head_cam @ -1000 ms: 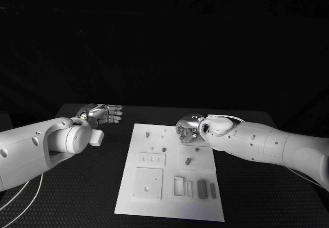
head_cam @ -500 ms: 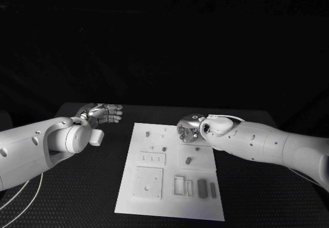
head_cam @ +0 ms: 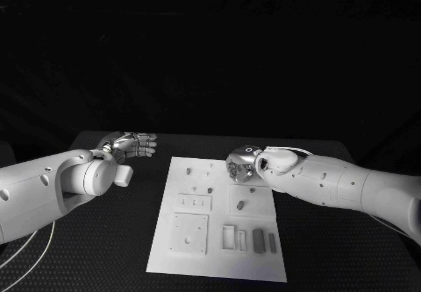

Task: Assemble the parts on the task board

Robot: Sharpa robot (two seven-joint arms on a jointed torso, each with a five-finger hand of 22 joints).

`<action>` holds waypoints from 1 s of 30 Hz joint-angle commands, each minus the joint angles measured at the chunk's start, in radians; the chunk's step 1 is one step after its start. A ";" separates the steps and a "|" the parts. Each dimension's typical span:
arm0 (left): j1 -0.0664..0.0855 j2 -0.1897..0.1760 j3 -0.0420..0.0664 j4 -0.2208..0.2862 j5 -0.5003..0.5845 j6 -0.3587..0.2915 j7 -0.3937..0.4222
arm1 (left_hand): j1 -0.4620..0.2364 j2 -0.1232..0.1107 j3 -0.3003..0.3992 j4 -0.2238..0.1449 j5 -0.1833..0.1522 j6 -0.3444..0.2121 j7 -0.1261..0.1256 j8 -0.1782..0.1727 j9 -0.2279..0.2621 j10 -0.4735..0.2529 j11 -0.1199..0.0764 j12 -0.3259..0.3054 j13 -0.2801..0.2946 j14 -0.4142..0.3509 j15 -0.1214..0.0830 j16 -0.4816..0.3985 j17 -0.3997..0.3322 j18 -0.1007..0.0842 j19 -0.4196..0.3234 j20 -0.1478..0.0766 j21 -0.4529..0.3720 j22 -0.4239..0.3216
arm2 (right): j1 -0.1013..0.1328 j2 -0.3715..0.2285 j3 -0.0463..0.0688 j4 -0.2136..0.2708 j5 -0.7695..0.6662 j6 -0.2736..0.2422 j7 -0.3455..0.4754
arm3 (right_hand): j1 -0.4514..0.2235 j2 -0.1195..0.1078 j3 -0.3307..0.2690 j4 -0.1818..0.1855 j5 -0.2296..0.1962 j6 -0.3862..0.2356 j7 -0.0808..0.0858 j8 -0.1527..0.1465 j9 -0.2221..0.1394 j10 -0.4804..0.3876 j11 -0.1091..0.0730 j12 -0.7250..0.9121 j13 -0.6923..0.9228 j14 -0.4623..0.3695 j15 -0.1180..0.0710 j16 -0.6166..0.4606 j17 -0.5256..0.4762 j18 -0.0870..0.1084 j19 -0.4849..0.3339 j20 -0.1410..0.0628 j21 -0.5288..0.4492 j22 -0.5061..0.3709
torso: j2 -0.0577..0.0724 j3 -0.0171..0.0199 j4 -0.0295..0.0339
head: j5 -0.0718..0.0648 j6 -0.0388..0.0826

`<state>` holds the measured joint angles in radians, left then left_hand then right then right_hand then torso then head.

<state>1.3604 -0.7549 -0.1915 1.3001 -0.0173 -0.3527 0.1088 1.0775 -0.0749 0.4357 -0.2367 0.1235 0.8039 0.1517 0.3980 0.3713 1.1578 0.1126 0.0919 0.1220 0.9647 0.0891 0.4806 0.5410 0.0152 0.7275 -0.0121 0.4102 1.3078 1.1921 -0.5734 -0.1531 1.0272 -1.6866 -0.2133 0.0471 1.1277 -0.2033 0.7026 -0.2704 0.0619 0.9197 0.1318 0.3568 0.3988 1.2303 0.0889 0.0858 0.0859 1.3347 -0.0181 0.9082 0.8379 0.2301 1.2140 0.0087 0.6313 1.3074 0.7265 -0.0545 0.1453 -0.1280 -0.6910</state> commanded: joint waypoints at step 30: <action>0.001 0.005 0.001 -0.001 -0.003 0.015 0.006 | -0.014 0.002 0.003 -0.009 -0.005 -0.004 0.001 -0.005 0.002 -0.006 -0.002 -0.006 0.000 0.004 0.006 -0.006 0.003 0.017 -0.004 0.006 0.005 0.022 | -0.003 0.006 0.002 0.025 -0.038 -0.072 -0.067 | -0.014 0.048 0.135 0.058 -0.013 0.095 -0.017 0.035 0.026 0.109 -0.037 0.015 0.030 -0.019 -0.042 0.097 0.044 0.032 0.007 -0.018 0.108 0.022 | 0.000 -0.0028 0.0006 | -0.001 0.002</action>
<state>1.3604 -0.7517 -0.1917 1.2981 -0.0173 -0.3509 0.1079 1.0736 -0.0710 0.4381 -0.2391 0.1230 0.8039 0.1517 0.3980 0.3719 1.1578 0.1126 0.0919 0.1220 0.9646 0.0891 0.4806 0.5428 0.0151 0.7238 -0.0085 0.4102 1.3075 1.1885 -0.5676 -0.1512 1.0492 -1.7002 -0.2588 0.0117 1.1095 -0.1635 0.8340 -0.2138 0.0424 1.0102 0.1143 0.3862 0.4236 1.3327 0.0491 0.0966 0.1122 1.3286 -0.0485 1.0091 0.8829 0.2137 1.2296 -0.0089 0.7339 1.3076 0.7270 -0.0568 0.1453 -0.1302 -0.6913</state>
